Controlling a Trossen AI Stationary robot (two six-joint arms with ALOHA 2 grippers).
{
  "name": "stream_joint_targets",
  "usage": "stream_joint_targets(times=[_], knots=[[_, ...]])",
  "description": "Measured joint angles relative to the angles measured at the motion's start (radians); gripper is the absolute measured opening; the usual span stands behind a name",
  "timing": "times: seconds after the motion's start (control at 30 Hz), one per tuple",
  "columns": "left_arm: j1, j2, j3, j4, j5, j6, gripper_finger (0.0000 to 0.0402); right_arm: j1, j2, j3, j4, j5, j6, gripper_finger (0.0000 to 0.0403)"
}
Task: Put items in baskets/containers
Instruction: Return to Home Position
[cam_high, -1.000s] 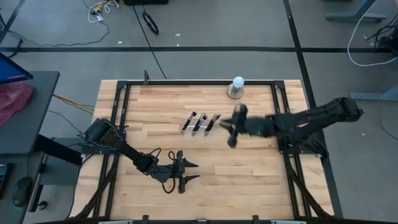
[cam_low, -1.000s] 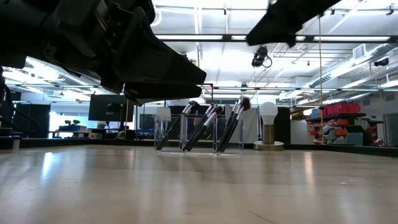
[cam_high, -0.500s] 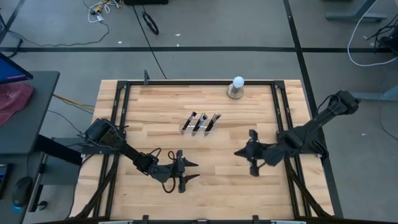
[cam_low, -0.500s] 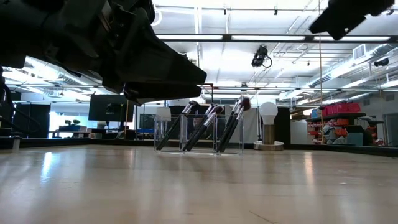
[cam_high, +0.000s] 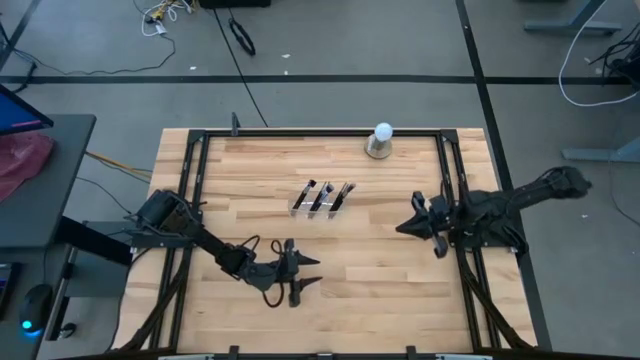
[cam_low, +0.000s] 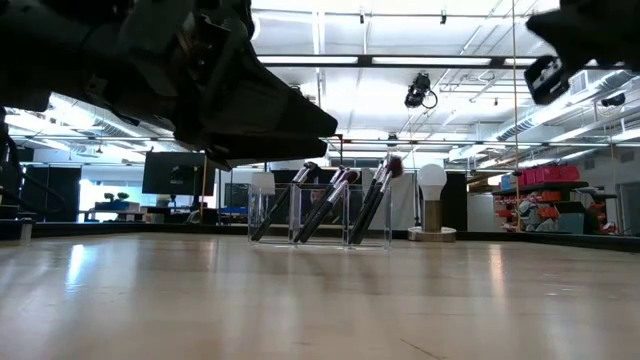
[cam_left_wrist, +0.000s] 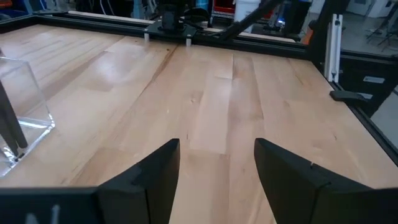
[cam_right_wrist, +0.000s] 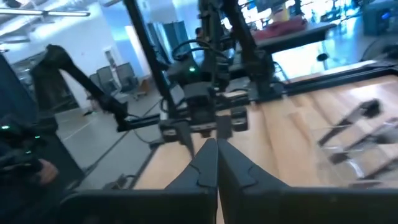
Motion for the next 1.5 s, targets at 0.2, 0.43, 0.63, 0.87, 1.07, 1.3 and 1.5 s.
stream_joint_targets(times=[0.2, 0.43, 0.63, 0.87, 1.07, 1.3, 1.5], knots=[[0.011, 0.000, 0.000, -0.001, 0.000, -0.025, 0.0213, -0.138, -0.094, -0.090, 0.014, -0.143, -0.047, 0.0002], [0.011, 0.000, 0.000, -0.001, 0.000, -0.035, 0.0213, -0.224, -0.151, -0.187, 0.048, -0.200, -0.037, 0.0001], [0.010, -0.001, 0.000, 0.044, 0.071, -0.050, 0.0212, -0.262, -0.177, -0.184, 0.032, -0.257, -0.084, 0.0001], [0.011, -0.096, -0.019, 0.059, 0.102, 0.034, 0.0191, -0.315, -0.218, -0.183, -0.133, -0.256, -0.077, 0.0001], [0.016, -0.266, -0.171, 0.075, 0.016, 0.025, 0.0176, -0.326, -0.231, -0.183, -0.170, -0.190, -0.082, 0.0001], [-0.010, -0.498, -0.371, 0.079, -0.082, 0.004, 0.0170, -0.325, -0.230, -0.183, -0.222, -0.140, -0.078, 0.0001], [-0.032, -0.704, -0.491, 0.081, -0.107, 0.017, 0.0158, -0.326, -0.230, -0.183, -0.224, -0.097, -0.071, 0.0012]])
